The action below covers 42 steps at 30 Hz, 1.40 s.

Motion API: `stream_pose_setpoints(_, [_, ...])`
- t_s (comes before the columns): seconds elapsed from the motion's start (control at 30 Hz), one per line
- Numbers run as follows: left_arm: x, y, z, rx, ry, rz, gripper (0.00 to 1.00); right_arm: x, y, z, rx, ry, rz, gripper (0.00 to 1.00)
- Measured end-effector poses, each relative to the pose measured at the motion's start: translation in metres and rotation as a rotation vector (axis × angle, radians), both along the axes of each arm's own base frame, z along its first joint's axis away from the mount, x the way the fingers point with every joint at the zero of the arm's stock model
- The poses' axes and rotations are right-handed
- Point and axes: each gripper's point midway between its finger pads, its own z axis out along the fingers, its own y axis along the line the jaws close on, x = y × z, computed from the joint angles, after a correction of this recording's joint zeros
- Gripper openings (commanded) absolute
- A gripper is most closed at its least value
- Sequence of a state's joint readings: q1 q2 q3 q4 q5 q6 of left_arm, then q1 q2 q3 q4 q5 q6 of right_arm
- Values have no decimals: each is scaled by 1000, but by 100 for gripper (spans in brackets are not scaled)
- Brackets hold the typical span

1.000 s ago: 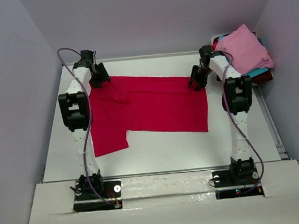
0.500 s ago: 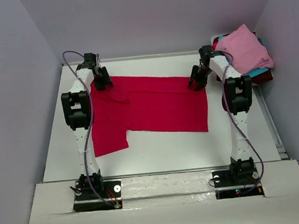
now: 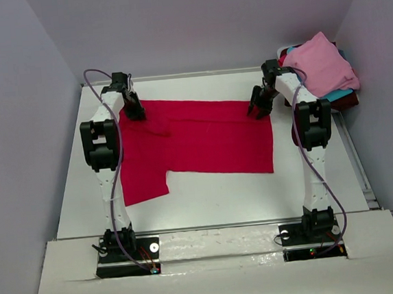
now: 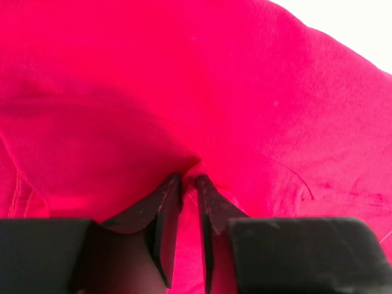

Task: Fold and stack the t-shirts
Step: Fold the tshirt

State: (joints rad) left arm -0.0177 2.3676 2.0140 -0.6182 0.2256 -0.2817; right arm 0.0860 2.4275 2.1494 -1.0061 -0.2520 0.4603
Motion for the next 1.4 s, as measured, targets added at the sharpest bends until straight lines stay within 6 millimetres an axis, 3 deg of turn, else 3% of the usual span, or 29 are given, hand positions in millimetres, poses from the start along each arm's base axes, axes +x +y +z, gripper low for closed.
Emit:
stream_pose_setpoints(0.3, [-13,-3,10,24,7,-1,24,0,0,0,0,0,0,51])
stream_pose_setpoints(0.57, [-25,-5,32,45,-15,10,24,0,0,0,0,0,0,51])
stream_pose_setpoints(0.9, [-56,-2,41,50,16,77,25,0,0,0,0,0,0,51])
stream_pose_setpoints(1.0, [-67,-1,34,64,46,97,29,0,0,0,3,0,1,51])
stream_pose_setpoints(1.03, [-71,-1,32,70,56,105,38,0,1,0,3,0,1,51])
stream_pose_setpoints(1.2, [-91,-2,18,91,110,142,57,0,1,0,4,0,1,51])
stream_pose_setpoints(1.4, [-108,-1,11,112,141,186,61,0,1,0,7,1,2,51])
